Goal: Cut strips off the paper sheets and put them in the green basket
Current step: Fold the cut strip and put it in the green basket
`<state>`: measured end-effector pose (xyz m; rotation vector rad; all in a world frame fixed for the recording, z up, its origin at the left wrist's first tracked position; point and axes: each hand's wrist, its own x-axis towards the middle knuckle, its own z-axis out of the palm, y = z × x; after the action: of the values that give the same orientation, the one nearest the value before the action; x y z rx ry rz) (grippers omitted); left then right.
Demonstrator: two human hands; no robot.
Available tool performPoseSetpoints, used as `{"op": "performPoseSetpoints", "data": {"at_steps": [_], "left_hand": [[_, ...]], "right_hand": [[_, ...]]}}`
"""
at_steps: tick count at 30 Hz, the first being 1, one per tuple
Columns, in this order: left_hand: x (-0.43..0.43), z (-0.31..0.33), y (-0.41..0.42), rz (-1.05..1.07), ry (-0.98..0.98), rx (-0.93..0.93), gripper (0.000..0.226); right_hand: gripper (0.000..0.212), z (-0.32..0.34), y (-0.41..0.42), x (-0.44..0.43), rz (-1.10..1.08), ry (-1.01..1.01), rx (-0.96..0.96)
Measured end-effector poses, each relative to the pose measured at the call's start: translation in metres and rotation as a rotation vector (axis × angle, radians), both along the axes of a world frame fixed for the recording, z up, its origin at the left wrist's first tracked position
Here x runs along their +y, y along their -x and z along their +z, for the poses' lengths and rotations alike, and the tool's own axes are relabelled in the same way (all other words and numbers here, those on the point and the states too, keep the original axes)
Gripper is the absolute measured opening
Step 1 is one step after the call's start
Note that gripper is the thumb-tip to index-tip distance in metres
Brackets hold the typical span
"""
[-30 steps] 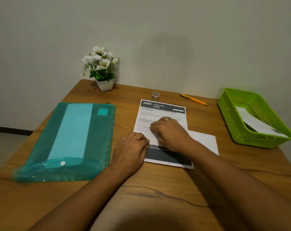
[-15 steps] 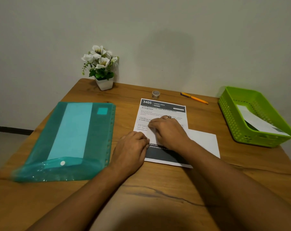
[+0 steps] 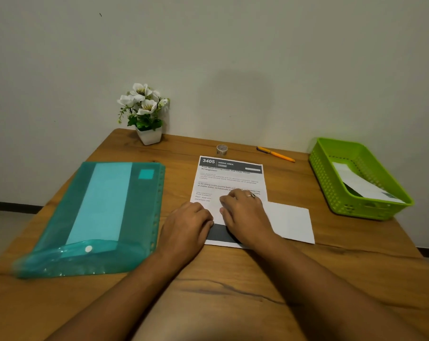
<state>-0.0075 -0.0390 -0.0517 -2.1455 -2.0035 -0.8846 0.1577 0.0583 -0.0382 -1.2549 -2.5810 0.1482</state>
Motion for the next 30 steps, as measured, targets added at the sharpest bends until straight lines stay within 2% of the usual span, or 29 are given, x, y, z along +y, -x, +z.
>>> {"op": "performPoseSetpoints", "data": {"at_steps": [8,15,22,25,30], "left_hand": [[0.005,-0.003,0.007,0.029,0.017,-0.074,0.016],[0.031,0.006,-0.008,0.059,0.315,0.080,0.051],[0.034,0.003,-0.010,0.063,0.379,0.194,0.055],[0.033,0.003,-0.011,0.063,0.381,0.202,0.055],[0.032,0.005,-0.012,0.066,0.397,0.191,0.055]], "right_hand": [[0.041,-0.011,-0.001,0.000,0.070,0.055,0.037],[0.051,-0.015,-0.004,-0.004,0.074,0.102,0.007],[0.069,-0.018,-0.008,-0.001,-0.004,0.123,-0.138],[0.077,-0.017,-0.016,0.003,-0.028,0.170,-0.168],[0.080,-0.017,-0.042,0.015,-0.092,0.190,-0.184]]}}
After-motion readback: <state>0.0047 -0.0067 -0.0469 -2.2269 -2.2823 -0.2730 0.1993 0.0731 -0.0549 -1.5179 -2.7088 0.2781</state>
